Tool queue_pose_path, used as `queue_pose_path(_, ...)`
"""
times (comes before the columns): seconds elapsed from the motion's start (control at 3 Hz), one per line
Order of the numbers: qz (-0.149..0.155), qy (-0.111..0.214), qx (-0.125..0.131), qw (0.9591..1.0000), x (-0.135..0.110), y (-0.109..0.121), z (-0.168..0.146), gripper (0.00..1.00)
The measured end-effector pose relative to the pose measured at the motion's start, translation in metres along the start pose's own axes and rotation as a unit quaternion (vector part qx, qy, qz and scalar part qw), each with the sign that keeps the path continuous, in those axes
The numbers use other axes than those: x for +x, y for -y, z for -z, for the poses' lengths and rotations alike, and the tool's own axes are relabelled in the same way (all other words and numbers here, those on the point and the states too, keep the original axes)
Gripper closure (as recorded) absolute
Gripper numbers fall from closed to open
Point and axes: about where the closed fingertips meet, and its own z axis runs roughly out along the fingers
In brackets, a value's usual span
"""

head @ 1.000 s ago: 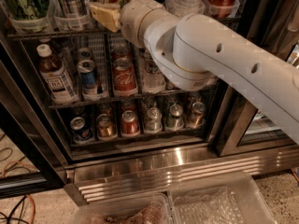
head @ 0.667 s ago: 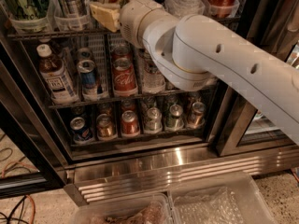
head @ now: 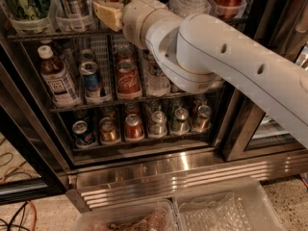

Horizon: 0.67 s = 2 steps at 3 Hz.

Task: Pick 7up can from top shelf of fridge

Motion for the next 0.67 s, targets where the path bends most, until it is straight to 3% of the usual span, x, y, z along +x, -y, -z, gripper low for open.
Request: queue_pose_path(0.67, -0.002, -0.003, -0.002, 1.0000, 0.0003, -0.0008, 0.0001, 1.00)
